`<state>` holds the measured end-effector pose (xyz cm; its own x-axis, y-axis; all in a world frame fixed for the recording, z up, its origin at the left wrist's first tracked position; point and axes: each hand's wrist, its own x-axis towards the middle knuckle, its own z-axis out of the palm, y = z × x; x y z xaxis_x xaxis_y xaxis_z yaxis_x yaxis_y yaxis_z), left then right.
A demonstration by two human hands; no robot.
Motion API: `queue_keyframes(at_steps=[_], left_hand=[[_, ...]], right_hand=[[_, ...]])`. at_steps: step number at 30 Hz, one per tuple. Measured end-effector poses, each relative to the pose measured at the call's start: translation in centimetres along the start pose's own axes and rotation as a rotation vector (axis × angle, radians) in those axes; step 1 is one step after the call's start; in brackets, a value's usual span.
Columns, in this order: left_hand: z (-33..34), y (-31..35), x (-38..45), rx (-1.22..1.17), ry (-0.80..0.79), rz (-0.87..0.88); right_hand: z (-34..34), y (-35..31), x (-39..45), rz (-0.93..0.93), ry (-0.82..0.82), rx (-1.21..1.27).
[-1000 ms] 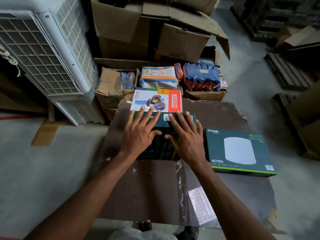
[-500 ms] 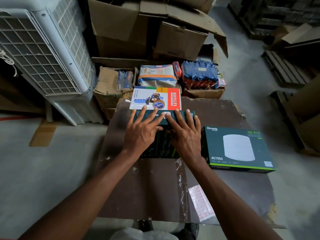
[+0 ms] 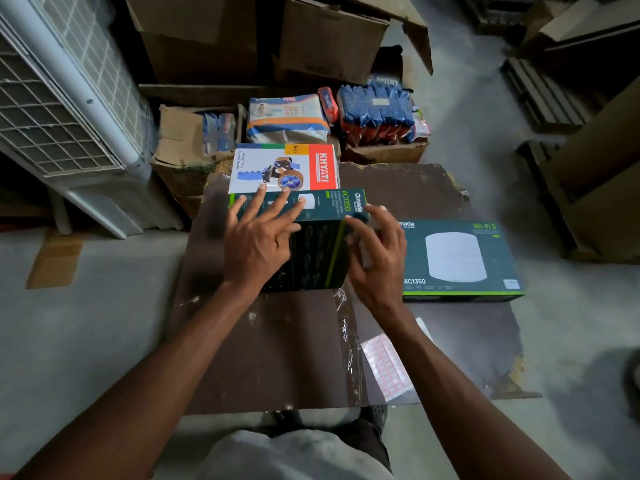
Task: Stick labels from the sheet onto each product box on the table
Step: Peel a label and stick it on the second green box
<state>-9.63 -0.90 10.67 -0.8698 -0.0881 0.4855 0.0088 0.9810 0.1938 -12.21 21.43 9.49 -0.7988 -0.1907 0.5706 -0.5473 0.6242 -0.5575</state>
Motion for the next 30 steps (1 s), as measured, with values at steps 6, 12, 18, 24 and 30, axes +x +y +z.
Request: queue_keyframes(at_steps=[6, 12, 18, 24, 30], left_hand=[[0.3, 0.2, -0.2, -0.052, 0.016, -0.028], [0.1, 0.7, -0.5, -0.065, 0.027, -0.038], [-0.3, 1.0, -0.9, -0.063, 0.023, -0.037], [-0.4, 1.0, -0.8, -0.079, 0.031, -0.042], [-0.3, 1.0, -0.9, -0.075, 0.026, -0.042]], right_hand=[[-4.6, 10.5, -5.8, 0.519, 0.0, -0.021], [-7.8, 19.4, -15.5, 1.0, -0.373, -0.237], [-7.0, 20.4, -20.6, 0.987, -0.536, -0.341], [-5.7, 20.5, -21.7, 0.889, -0.602, -0.507], [-5.1, 20.2, -21.6, 0.857, -0.579, -0.573]])
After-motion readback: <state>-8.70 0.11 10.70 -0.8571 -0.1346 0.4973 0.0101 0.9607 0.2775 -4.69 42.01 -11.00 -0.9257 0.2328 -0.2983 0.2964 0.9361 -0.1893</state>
